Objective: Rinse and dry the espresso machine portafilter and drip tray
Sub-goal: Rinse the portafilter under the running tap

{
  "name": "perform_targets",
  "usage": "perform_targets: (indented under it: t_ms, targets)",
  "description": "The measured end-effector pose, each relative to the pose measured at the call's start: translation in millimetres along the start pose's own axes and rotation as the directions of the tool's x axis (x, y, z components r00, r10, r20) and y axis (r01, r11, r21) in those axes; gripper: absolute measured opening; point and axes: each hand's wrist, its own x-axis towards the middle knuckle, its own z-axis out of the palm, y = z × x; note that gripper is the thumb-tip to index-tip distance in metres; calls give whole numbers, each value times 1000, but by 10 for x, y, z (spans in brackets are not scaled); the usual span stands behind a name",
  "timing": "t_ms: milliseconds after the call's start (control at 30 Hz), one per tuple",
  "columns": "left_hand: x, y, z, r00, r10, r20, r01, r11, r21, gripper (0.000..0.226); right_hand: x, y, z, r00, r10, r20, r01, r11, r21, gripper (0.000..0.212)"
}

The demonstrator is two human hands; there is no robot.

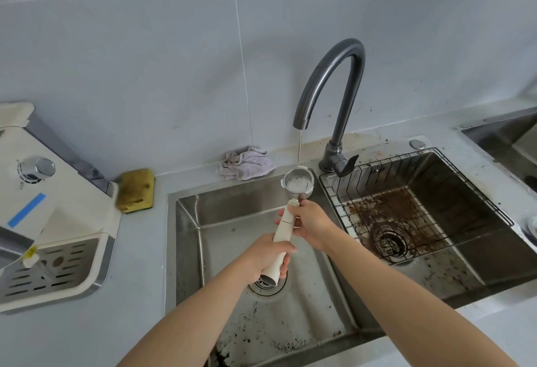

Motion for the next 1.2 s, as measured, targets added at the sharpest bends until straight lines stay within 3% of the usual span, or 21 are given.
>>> perform_targets:
  t_ms: [200,400,500,600,767,1200]
  targets:
    - [-46,5,-47,998,52,-28,-50,996,72,3,-23,-41,30,999,9,33,-6,997,-80,13]
    - [-49,45,-135,998,29,-55,-23,995,100,12,-42,-124,-61,1000,10,9,-9,992,-124,8]
    - [-38,63,-165,998,24,-61,-16,992,123,15,-2,-238,-247,986,-51,-160,29,990,-140,38]
    - [-35,92,-182,998,23,-57,-16,993,118,16,62,-431,-446,953,-123,-279,123,992,-16,51]
    - [-46,149,-175,999,23,-35,-17,986,167,13,222,-709,-608,939,-133,-318,161,985,65,72]
    - [-82,251,-183,999,18,-47,-11,989,146,12,394,-806,-558,913,-164,-373,158,986,-48,59]
